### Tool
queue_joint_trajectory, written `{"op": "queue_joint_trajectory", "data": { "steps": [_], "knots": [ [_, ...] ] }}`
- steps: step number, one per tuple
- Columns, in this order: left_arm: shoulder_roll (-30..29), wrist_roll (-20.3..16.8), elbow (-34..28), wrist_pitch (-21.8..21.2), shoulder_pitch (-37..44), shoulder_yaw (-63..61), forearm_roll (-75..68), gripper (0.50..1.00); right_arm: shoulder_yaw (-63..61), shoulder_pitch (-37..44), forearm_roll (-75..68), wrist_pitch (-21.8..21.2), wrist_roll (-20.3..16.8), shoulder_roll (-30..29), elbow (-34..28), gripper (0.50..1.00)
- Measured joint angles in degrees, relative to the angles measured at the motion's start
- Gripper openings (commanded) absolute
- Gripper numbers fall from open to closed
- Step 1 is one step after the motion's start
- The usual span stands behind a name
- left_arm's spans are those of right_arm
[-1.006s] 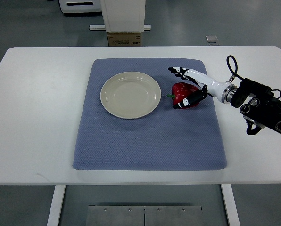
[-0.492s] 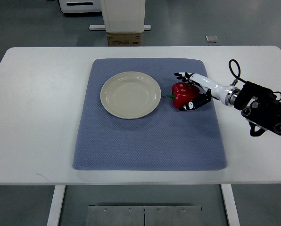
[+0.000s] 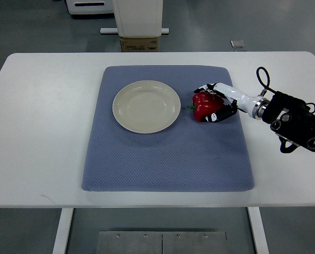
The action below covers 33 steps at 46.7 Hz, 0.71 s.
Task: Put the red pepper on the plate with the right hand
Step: 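Lower the right hand onto the red pepper and close fingers around it, then lift the pepper and carry it with the right hand onto the plate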
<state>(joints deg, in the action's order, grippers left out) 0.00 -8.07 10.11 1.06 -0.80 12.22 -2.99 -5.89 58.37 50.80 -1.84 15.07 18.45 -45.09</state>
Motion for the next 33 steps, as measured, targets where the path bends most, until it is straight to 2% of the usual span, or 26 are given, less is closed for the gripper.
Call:
{"op": "queue_joint_trajectory", "data": {
  "steps": [16, 33],
  "knots": [
    [0.0, 0.02, 0.0, -0.01, 0.01, 0.0, 0.0, 1.0, -0.23, 0.96, -0.23, 0.02, -0.49, -0.03, 0.54, 0.5],
    [0.0, 0.03, 0.0, -0.01, 0.02, 0.0, 0.0, 1.0, -0.4, 6.86, -1.01, -0.09, -1.99, -2.03, 0.53, 0.5]
  ]
}}
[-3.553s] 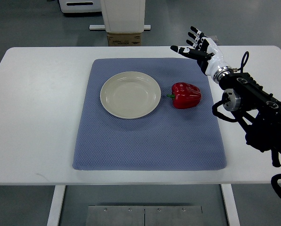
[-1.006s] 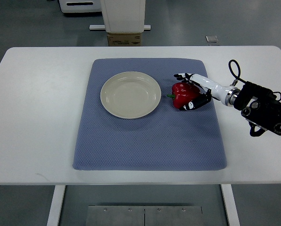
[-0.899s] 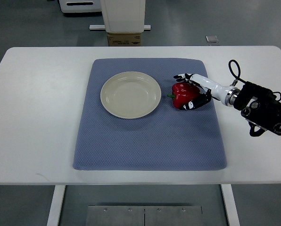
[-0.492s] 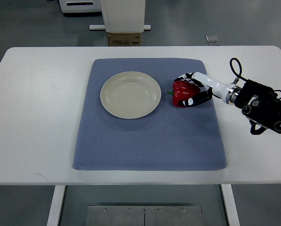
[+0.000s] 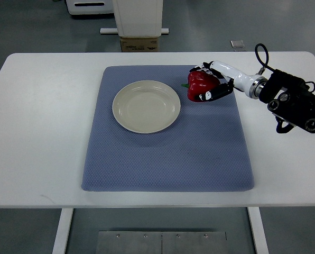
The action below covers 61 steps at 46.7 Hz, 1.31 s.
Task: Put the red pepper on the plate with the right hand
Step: 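Lift the pepper and carry it with the right hand onto the plate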
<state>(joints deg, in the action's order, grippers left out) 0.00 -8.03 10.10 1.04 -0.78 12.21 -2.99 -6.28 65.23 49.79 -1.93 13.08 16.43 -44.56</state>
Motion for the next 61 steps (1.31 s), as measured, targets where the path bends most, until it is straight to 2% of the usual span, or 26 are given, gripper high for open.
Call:
{"op": "queue_joint_trajectory", "data": {
  "steps": [9, 26, 39, 61],
  "knots": [
    [0.0, 0.0, 0.0, 0.0, 0.0, 0.0, 0.0, 1.0, 0.11, 2.64, -0.29, 0.0, -1.18, -3.92, 1.09, 0.5],
    [0.0, -0.02, 0.01, 0.02, -0.02, 0.0, 0.0, 1.0, 1.52, 4.84, -0.31, 0.02, -2.44, -16.02, 8.12, 0.5],
    [0.0, -0.06, 0.0, 0.02, 0.0, 0.0, 0.0, 1.0, 2.63, 4.98, -0.31, 0.14, -2.45, -16.43, 11.78, 0.5],
    [0.0, -0.03, 0.01, 0.02, -0.01, 0.0, 0.0, 1.0, 3.83, 3.25, -0.73, 0.22, 0.32, -16.42, 10.59, 0.5]
  ]
}}
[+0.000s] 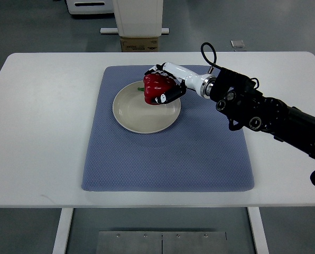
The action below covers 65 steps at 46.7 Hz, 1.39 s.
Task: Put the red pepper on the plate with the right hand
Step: 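Lift the pepper and carry it with the right hand onto the plate, then open the right hand fingers to release the pepper on the plate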
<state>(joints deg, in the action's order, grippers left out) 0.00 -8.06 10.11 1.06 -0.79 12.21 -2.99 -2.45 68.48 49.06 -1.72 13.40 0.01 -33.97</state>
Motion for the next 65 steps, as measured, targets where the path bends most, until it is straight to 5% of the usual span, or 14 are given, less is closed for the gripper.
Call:
{"op": "queue_joint_trajectory", "data": {
  "steps": [37, 41, 52, 54, 59, 65],
  "knots": [
    [0.0, -0.02, 0.0, -0.01, 0.0, 0.0, 0.0, 1.0, 0.88, -3.7, -1.16, -0.08, 2.95, 0.0, -3.56, 0.5],
    [0.0, -0.01, 0.0, -0.01, 0.0, 0.0, 0.0, 1.0, 0.88, -3.71, -1.16, 0.0, 2.95, 0.0, -3.51, 0.573],
    [0.0, -0.01, 0.0, -0.01, 0.0, 0.0, 0.0, 1.0, 0.88, -4.01, -1.35, 0.45, 3.08, -0.01, -3.47, 0.64],
    [0.0, 0.0, 0.0, -0.01, 0.0, 0.0, 0.0, 1.0, 0.87, -4.05, -1.56, 0.48, 3.09, -0.01, -3.47, 0.694],
    [0.0, 0.02, 0.0, 0.0, 0.0, 0.0, 0.0, 1.0, 0.88, -4.05, -2.19, 0.56, 3.12, 0.0, -3.47, 0.953],
    [0.0, 0.02, 0.0, 0.01, 0.0, 0.0, 0.0, 1.0, 0.87, -4.05, -2.46, 0.57, 3.17, -0.01, -3.47, 0.985]
  ]
}}
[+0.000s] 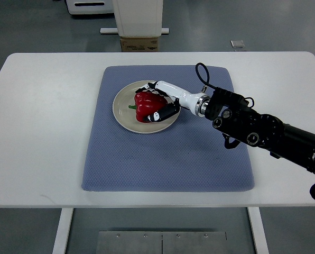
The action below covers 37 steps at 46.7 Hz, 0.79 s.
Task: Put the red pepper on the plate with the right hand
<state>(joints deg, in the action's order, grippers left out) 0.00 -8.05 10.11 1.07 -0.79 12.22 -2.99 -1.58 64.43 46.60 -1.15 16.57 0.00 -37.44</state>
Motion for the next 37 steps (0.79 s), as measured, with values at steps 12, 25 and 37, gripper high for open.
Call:
{"op": "queue_joint_trajectory", "data": {
  "steps": [12, 25, 37],
  "knots": [
    [0.0, 0.01, 0.0, 0.0, 0.0, 0.0, 0.0, 1.0, -0.14, 0.29, -2.2, 0.05, 0.04, 0.0, 0.1, 0.995],
    [0.0, -0.02, 0.0, 0.0, 0.0, 0.0, 0.0, 1.0, -5.16, 0.72, -2.78, 1.55, 0.04, 0.0, 1.56, 0.993],
    [0.0, -0.01, 0.0, -0.01, 0.0, 0.0, 0.0, 1.0, -12.7, -0.45, -3.1, 3.7, -0.81, 0.0, 1.73, 0.993]
  ]
}}
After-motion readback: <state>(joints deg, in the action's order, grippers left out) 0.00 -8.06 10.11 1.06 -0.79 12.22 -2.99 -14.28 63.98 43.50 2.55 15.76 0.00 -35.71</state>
